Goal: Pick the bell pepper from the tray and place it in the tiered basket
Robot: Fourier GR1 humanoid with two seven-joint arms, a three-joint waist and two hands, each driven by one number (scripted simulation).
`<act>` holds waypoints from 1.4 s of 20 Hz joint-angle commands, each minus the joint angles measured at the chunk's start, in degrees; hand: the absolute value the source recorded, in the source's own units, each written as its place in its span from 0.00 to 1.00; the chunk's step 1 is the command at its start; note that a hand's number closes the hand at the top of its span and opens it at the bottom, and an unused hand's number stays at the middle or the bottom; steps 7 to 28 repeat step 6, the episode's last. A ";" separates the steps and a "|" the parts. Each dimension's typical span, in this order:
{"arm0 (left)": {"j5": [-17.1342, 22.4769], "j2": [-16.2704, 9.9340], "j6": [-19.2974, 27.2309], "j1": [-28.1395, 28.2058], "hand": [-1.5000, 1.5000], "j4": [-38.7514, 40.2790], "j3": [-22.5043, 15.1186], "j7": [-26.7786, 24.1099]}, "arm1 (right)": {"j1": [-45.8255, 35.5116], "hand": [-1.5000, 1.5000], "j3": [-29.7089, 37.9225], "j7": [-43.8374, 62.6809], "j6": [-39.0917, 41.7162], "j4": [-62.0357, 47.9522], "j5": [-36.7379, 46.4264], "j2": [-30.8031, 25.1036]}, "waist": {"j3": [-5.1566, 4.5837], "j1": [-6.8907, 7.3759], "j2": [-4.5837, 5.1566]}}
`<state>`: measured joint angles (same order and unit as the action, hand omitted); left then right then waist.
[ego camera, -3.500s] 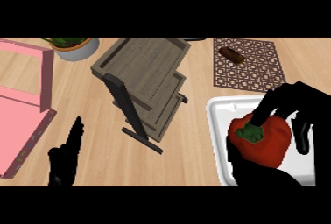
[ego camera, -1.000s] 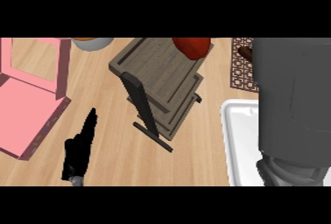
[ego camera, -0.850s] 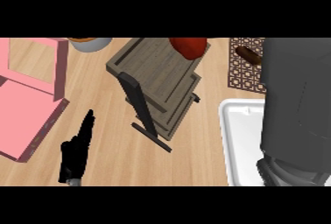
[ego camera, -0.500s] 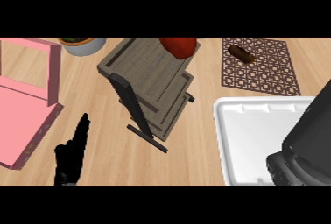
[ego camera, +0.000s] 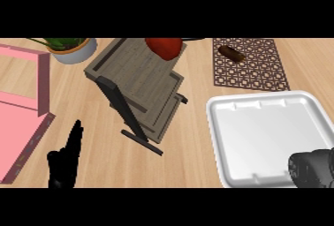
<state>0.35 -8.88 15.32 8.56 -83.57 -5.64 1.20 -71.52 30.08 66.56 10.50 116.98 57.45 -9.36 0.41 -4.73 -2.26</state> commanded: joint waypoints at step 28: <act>0.54 -0.15 0.49 2.19 0.50 1.50 1.28 0.90 | 4.05 0.00 11.83 9.30 18.76 10.91 -14.52 -3.60 | -0.15 -2.90 -0.74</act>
